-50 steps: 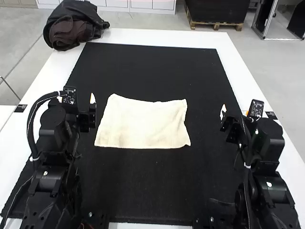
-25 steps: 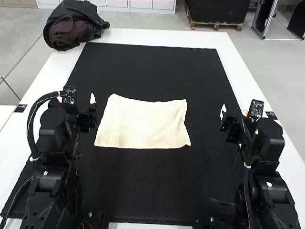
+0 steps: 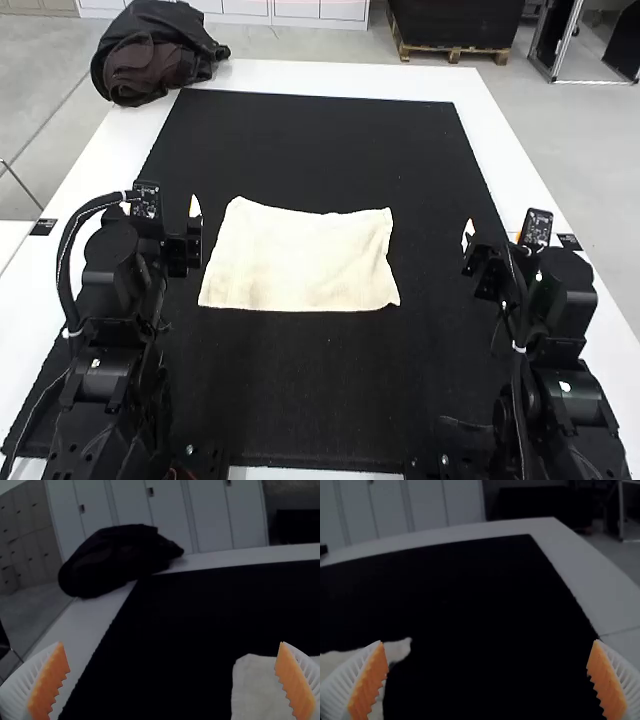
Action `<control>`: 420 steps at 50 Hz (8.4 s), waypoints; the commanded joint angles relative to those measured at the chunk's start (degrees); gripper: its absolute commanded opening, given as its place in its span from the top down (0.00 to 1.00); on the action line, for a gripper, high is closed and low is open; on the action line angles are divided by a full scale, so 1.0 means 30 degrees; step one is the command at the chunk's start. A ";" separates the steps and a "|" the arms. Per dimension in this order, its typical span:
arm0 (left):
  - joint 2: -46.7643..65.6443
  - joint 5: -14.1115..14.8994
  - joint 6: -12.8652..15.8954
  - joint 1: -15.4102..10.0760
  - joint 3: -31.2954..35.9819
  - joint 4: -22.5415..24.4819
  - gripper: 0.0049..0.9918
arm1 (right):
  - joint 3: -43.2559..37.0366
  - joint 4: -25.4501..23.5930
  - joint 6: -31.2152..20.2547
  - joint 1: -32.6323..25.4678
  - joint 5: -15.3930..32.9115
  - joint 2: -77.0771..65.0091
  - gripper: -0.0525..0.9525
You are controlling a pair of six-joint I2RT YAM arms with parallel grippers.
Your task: Fold the towel.
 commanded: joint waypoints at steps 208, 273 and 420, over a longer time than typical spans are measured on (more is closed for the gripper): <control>3.5006 0.3872 -0.3136 0.0468 1.6535 0.3163 0.03 | 1.6096 0.6487 0.1293 0.2958 -0.7337 3.5725 0.05; 3.7116 0.3813 -0.3224 0.0000 1.6623 0.3925 0.06 | 1.8469 0.6428 0.0736 0.3749 -0.7659 3.8772 0.05; 2.8707 0.5073 -0.3254 0.0380 1.2433 0.3749 0.98 | 1.4133 0.8596 -0.5211 0.1318 -1.2552 3.3147 0.97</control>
